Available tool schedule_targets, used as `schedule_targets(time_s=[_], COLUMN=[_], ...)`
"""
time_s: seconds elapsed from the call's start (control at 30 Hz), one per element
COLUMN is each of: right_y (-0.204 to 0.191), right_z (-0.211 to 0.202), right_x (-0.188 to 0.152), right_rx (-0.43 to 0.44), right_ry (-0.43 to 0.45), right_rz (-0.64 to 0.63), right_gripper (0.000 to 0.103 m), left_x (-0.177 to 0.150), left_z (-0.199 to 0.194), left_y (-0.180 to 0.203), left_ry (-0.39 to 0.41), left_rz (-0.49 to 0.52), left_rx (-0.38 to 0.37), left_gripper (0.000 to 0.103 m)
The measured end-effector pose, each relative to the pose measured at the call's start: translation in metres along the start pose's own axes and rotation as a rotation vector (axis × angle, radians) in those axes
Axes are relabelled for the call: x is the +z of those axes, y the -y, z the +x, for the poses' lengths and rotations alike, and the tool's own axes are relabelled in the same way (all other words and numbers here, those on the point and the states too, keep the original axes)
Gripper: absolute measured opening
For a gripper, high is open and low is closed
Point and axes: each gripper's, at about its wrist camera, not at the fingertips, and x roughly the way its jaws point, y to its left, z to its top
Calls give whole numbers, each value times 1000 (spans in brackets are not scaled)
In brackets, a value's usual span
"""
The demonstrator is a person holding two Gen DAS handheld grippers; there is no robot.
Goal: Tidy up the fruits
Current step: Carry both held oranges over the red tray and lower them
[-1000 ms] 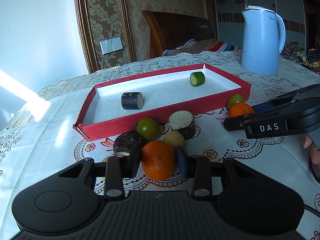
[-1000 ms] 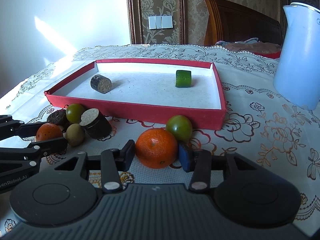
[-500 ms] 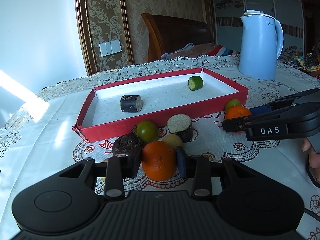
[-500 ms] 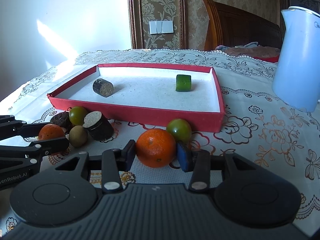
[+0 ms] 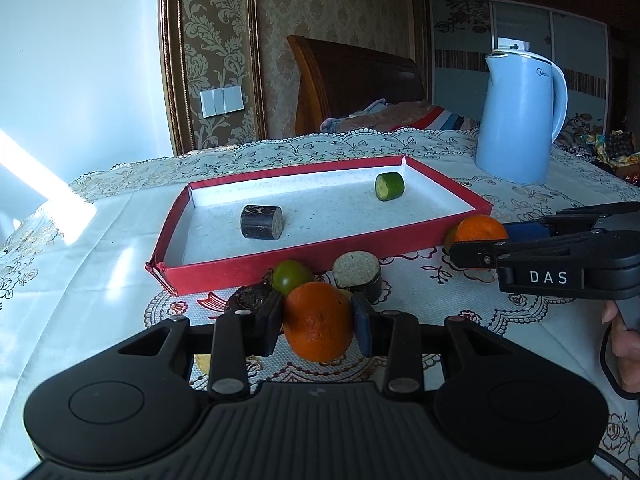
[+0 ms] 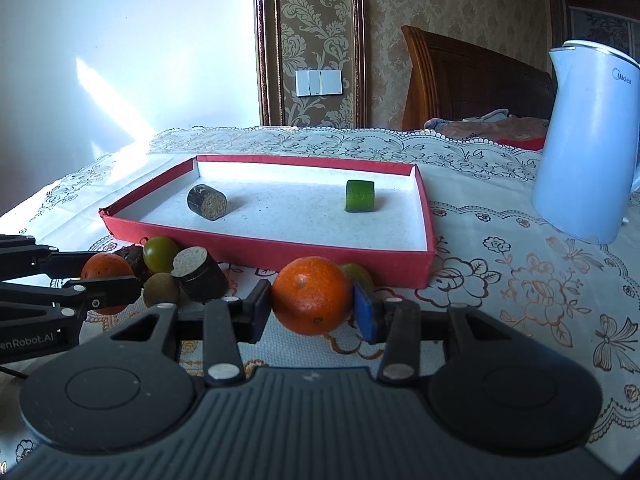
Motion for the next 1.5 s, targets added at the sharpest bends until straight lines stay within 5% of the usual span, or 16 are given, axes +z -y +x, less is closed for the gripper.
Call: schedule_targets(time_s=[0.43, 0.93, 1.17, 1.5], right_y=[-2, 10, 14, 11], right_z=[19, 103, 125, 141], right_x=[43, 59, 57, 63], right_rx=[-62, -90, -91, -112], right_ry=[60, -91, -154, -133], right_rz=[-31, 13, 26, 19], right_gripper=[42, 42, 42, 41], left_x=[52, 63, 64, 70], left_z=[30, 107, 115, 129], left_y=[-17, -32, -35, -36], left_ry=[-15, -160, -147, -125], left_rz=[-108, -219, -209, -201], left_rx=[49, 119, 154, 216], left_gripper=[36, 36, 36, 36])
